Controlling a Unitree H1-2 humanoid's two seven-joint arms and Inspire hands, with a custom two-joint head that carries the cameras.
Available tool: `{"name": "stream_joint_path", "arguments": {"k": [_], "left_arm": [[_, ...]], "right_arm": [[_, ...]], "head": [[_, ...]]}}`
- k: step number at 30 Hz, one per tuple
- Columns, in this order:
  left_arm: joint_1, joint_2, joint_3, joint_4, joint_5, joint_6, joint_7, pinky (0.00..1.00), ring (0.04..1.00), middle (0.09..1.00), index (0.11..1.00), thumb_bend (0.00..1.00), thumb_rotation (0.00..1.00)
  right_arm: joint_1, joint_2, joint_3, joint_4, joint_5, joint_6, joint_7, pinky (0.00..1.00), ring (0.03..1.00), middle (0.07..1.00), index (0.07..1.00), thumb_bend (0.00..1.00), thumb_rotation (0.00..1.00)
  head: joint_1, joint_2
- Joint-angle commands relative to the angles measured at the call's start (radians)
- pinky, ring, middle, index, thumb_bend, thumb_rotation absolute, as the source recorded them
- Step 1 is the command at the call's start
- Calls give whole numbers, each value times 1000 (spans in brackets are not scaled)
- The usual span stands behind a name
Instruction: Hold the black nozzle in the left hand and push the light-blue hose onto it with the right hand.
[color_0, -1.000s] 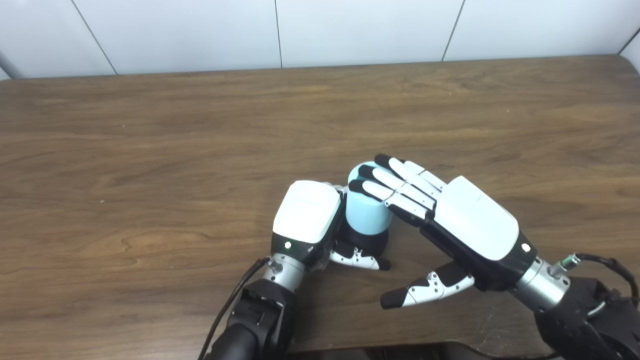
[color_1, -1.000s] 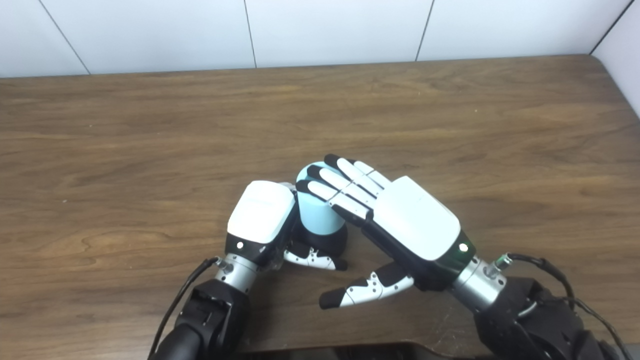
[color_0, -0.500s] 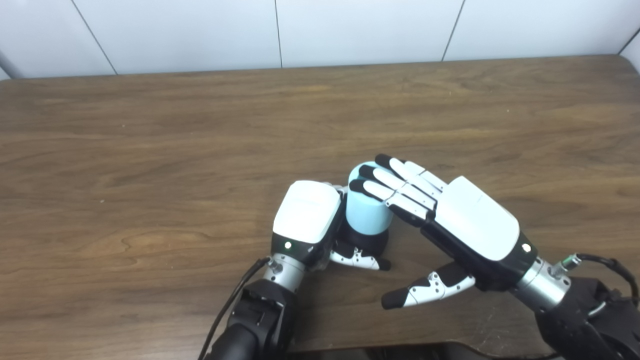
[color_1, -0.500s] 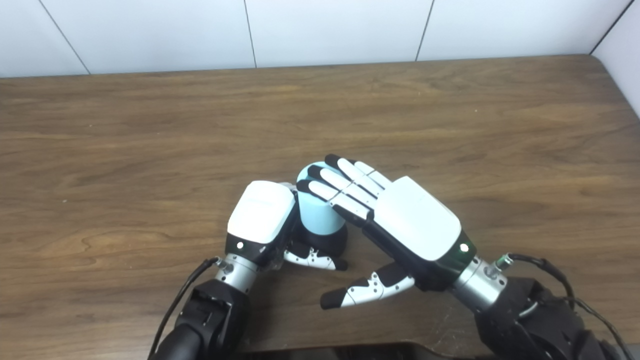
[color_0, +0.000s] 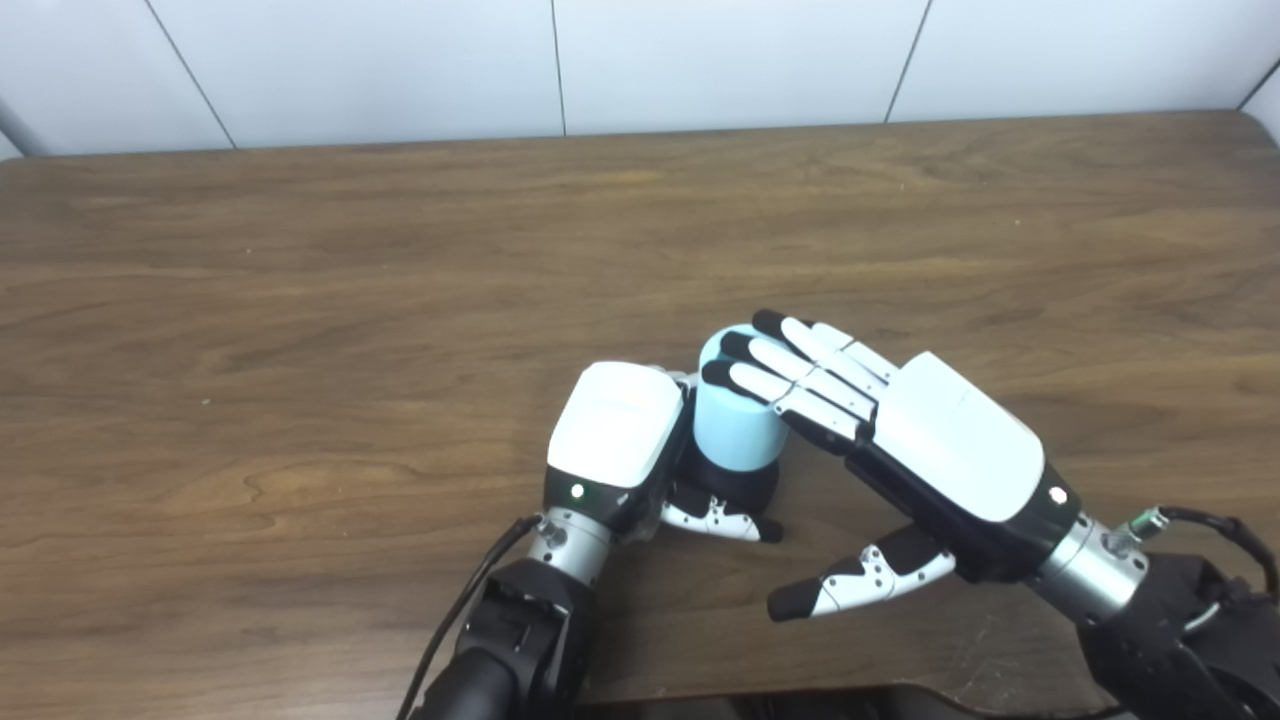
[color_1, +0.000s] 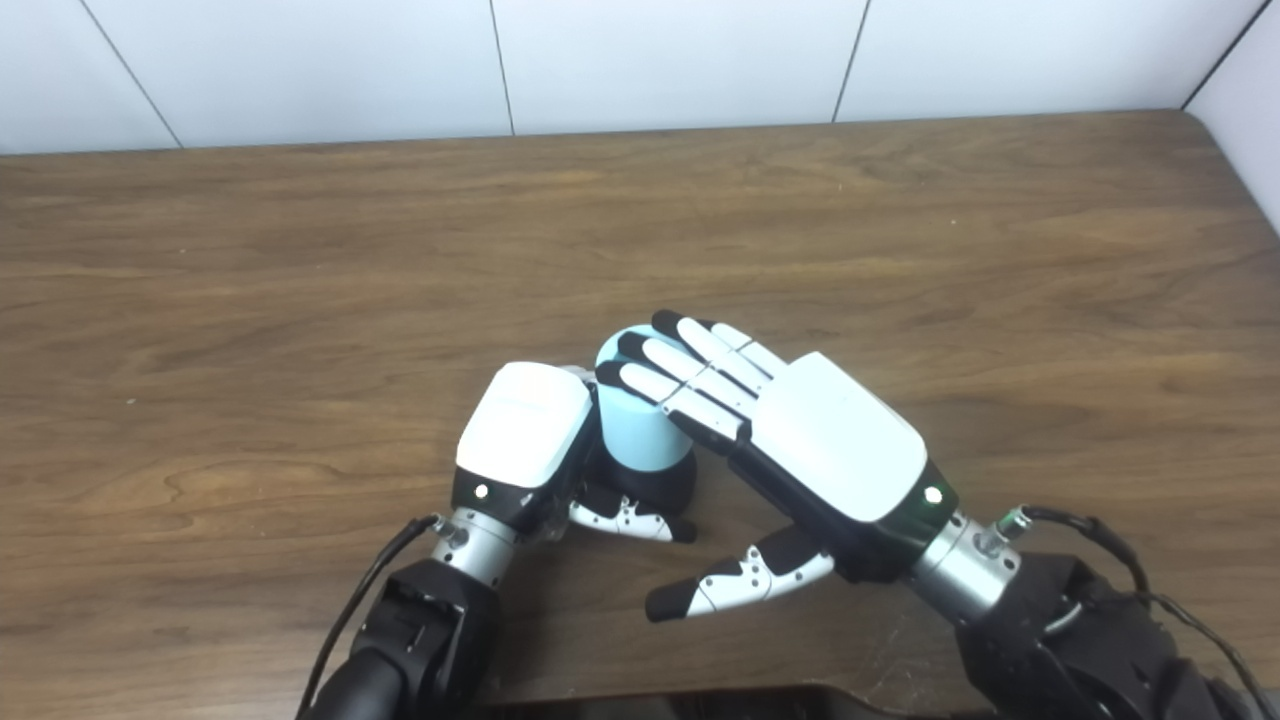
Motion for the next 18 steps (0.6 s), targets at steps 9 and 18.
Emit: {"name": "stream_joint_path", "arguments": {"k": [9,18], "left_arm": [[7,2,0,-2,7,-8,1,416,492,408,499,522,0],[6,-2,-2,5,9,-5,6,406,481,402,504,520,0]], "right_arm": [[-17,-8,-35,-7,43,79,77,939,993,979,929,581,998],[-107,57,-106,-80,172,182,65,981,1000,1000,959,537,1000]], "head": [[-2,0],[-5,0]]}}
